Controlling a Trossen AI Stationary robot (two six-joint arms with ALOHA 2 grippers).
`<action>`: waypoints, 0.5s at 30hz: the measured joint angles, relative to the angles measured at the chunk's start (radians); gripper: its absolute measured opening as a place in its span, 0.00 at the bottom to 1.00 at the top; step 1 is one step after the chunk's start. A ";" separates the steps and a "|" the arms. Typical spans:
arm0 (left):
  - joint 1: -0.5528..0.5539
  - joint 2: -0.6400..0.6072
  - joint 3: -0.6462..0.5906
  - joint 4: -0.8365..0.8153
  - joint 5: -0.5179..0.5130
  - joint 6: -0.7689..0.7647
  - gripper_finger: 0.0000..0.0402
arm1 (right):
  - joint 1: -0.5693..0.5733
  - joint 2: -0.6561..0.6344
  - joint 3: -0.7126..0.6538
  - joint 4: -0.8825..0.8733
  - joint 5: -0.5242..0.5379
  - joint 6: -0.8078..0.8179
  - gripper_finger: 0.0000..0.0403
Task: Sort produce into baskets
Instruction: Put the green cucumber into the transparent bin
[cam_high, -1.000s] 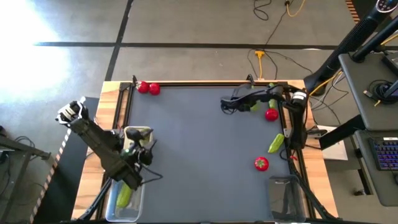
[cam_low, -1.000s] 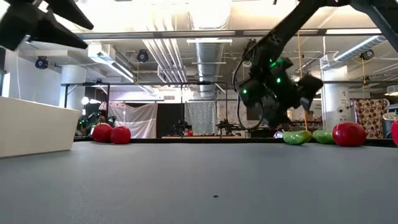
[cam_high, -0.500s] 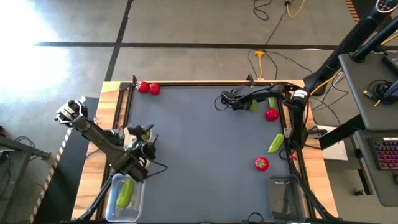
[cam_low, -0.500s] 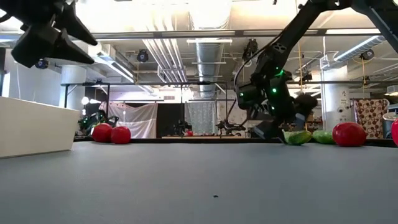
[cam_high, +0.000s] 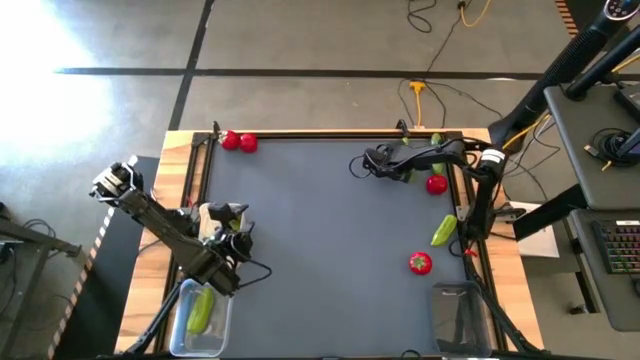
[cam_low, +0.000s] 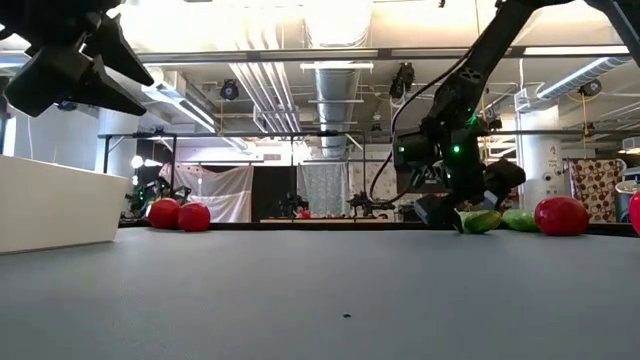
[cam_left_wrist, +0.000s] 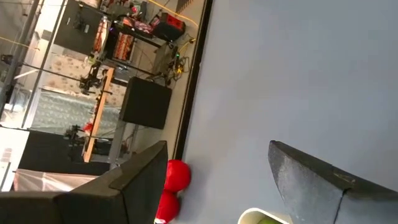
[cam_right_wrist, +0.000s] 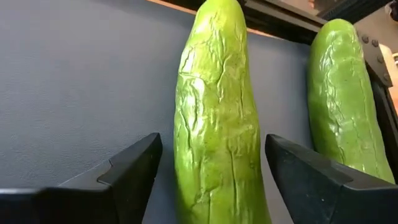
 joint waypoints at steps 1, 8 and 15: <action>0.000 0.001 0.000 0.003 0.000 0.000 0.65 | 0.007 0.001 -0.001 0.003 0.012 0.003 0.70; 0.000 0.001 0.000 0.035 0.018 0.038 0.65 | 0.066 0.002 0.004 0.009 0.069 0.045 0.57; 0.000 0.001 0.000 0.099 0.022 0.159 0.65 | 0.146 0.002 0.006 0.011 0.063 0.084 0.41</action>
